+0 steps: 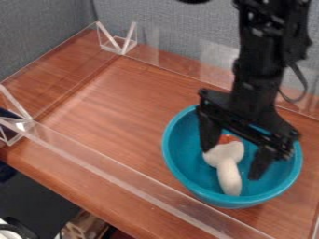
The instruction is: Remove the mushroom from inside the blue bowl and put it on the table
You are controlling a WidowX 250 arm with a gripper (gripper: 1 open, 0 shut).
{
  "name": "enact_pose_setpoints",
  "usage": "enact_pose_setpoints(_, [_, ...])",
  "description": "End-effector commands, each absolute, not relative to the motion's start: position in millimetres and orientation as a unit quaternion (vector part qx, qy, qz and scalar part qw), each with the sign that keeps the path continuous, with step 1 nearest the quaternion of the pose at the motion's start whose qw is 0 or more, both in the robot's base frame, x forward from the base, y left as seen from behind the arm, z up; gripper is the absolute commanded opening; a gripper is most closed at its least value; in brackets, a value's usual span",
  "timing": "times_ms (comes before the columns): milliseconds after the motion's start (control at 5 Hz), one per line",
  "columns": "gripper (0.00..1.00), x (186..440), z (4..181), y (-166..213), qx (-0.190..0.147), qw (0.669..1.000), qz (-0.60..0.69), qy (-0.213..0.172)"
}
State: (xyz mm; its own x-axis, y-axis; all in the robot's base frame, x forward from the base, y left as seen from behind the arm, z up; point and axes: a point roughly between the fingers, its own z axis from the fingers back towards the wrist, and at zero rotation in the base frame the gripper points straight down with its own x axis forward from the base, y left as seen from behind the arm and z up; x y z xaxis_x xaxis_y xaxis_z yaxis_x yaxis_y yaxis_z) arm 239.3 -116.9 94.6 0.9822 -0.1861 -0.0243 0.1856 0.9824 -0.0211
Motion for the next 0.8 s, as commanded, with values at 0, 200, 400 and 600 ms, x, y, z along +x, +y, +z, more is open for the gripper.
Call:
enact_pose_setpoints(0, [1.0,237,94.8,-124,-0.017,0.995,-0.098,-0.005])
enact_pose_setpoints(200, [1.0,236,87.3,-125,-0.022,0.995,-0.094,-0.004])
enact_pose_setpoints(400, [1.0,237,82.6,-125,-0.03,0.996,-0.087,-0.007])
enact_pose_setpoints(600, [1.0,239,81.2,-123,-0.033,0.996,-0.08,-0.012])
